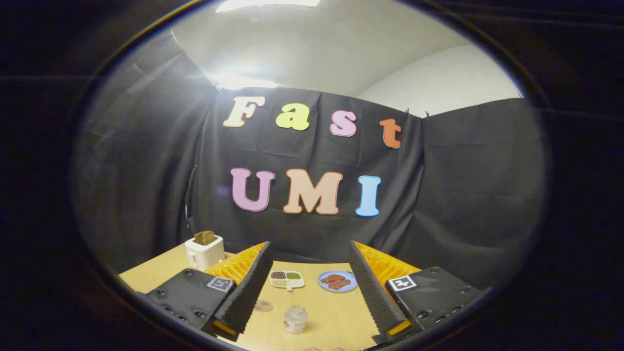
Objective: Take the bottle from table, then pour the juice into the cup, finally place the bottle on the coaster
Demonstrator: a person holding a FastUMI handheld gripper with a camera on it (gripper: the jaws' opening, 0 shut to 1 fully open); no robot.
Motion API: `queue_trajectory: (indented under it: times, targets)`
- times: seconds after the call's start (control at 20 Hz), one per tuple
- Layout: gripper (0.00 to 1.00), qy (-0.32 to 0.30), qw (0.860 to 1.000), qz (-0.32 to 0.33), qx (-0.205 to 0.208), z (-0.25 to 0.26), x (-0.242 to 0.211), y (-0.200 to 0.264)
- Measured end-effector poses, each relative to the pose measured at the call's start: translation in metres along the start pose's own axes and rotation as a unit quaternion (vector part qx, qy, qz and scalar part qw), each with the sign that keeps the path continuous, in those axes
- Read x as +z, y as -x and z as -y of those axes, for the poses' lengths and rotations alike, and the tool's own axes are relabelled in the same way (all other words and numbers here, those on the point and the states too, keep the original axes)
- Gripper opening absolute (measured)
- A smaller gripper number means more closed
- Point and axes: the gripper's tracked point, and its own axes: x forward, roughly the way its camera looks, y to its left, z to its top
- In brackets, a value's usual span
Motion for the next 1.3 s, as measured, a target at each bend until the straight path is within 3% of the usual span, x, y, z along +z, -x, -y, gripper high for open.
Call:
queue_trajectory:
  times: [0.45,0.9,1.1,1.3]
  targets:
    - [0.99,0.024,0.999,0.011,0.023,-0.028,-0.023,0.019]
    - [0.99,0.028,0.999,0.005,0.045,-0.057,-0.104,0.041]
    - [0.99,-0.015,0.998,-0.017,0.061,-0.071,-0.148,0.046]
    - [0.99,-0.044,0.997,-0.035,0.052,-0.065,-0.191,0.044]
